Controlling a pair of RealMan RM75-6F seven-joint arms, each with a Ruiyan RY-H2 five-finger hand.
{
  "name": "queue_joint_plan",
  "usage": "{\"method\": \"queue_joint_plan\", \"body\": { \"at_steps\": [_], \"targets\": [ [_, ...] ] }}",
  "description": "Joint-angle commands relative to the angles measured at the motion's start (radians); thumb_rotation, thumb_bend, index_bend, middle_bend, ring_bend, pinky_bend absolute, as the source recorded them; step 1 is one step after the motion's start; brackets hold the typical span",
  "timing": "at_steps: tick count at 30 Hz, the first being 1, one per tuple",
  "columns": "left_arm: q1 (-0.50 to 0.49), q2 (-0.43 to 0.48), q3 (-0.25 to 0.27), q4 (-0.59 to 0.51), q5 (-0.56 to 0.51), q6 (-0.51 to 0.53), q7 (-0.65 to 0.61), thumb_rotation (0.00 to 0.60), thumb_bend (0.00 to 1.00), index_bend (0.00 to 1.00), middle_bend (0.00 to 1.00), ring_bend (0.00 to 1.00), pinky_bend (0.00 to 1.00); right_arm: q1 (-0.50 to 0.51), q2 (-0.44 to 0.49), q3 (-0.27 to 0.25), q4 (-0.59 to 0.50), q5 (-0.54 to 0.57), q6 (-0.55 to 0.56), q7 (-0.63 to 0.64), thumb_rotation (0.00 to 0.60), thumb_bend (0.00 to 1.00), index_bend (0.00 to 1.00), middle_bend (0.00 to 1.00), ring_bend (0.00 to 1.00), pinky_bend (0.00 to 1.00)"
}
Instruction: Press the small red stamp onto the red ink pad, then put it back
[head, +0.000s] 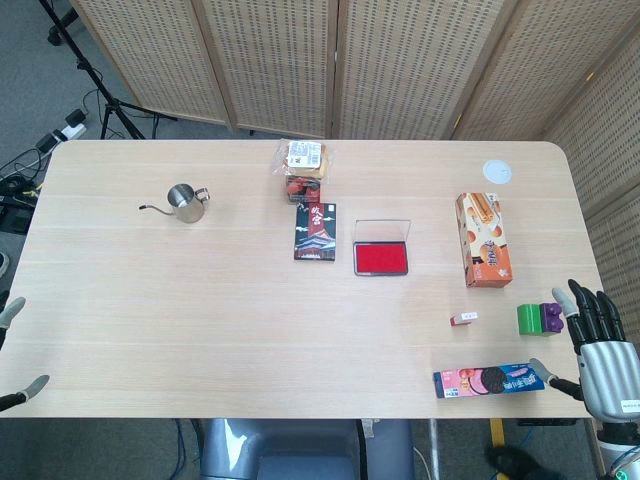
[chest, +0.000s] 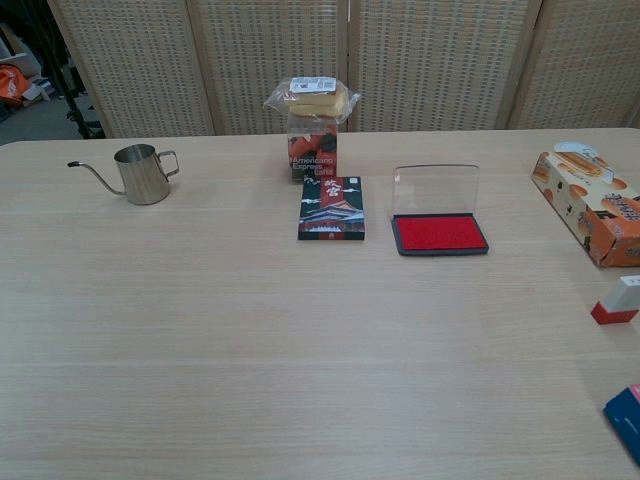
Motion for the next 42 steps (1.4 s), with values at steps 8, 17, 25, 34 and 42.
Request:
{"method": "queue_joint_plan", "body": {
  "at_steps": [8, 17, 25, 34, 42],
  "targets": [
    [-0.002, 0.0, -0.003, -0.004, -0.008, -0.005, -0.002, 0.6, 0.01, 0.0, 0.0, 0.0, 0.0, 0.005, -0.005, -0.003, 0.004, 0.003, -0.015, -0.008, 0.6, 0.0, 0.0, 0.0, 0.0, 0.0],
    [-0.006, 0.001, -0.008, -0.004, -0.024, -0.018, -0.003, 0.6, 0.01, 0.0, 0.0, 0.0, 0.0, 0.02, -0.008, 0.004, 0.007, 0.029, -0.051, -0.031, 0.6, 0.0, 0.0, 0.22, 0.19, 0.15],
    [-0.011, 0.003, -0.017, -0.016, -0.047, -0.028, 0.004, 0.6, 0.01, 0.0, 0.0, 0.0, 0.0, 0.098, -0.056, 0.004, 0.114, -0.007, -0.14, 0.036, 0.6, 0.0, 0.0, 0.8, 0.89, 1.0],
    [-0.023, -0.001, -0.028, -0.023, -0.079, -0.056, 0.023, 0.6, 0.01, 0.0, 0.0, 0.0, 0.0, 0.203, -0.104, -0.003, 0.212, -0.011, -0.296, 0.051, 0.6, 0.0, 0.02, 0.91, 0.98, 1.0],
    [-0.031, -0.005, -0.036, -0.024, -0.101, -0.072, 0.035, 0.6, 0.01, 0.0, 0.0, 0.0, 0.0, 0.27, -0.161, 0.005, 0.3, 0.052, -0.423, 0.052, 0.6, 0.0, 0.25, 0.92, 0.99, 1.0]
  ]
}}
